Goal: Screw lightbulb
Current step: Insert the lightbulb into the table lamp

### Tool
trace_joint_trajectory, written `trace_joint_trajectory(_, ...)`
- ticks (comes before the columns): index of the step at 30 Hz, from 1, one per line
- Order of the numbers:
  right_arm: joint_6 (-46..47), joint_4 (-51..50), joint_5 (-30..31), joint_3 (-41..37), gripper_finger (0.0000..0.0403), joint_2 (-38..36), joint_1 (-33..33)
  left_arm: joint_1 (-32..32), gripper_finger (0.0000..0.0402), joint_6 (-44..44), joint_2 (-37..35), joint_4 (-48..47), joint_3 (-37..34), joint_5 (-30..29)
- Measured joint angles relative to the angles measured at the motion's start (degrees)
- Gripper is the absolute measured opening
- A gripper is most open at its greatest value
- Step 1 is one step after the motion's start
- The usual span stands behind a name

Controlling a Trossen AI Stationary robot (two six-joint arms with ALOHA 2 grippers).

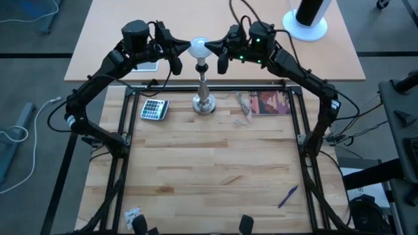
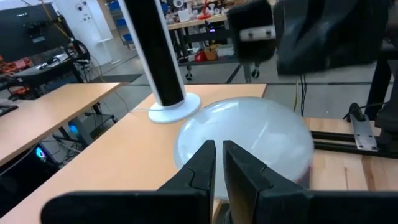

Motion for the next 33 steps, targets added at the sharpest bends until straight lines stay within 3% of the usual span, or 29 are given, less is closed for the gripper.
trace_joint_trajectory(12, -3.9, -3.7, 3.5, 1.0, 0.0000, -0.2, -0.4, -0.2, 0.0022, -1.0, -0.7, -0.4, 0.6, 6.0)
trace_joint_trajectory(33, -2.6, -1.2, 3.4, -2.8, 0.0000, -0.2, -0.3, -0.2, 0.0022, -1.0, -0.8, -3.0, -1.2, 2.7)
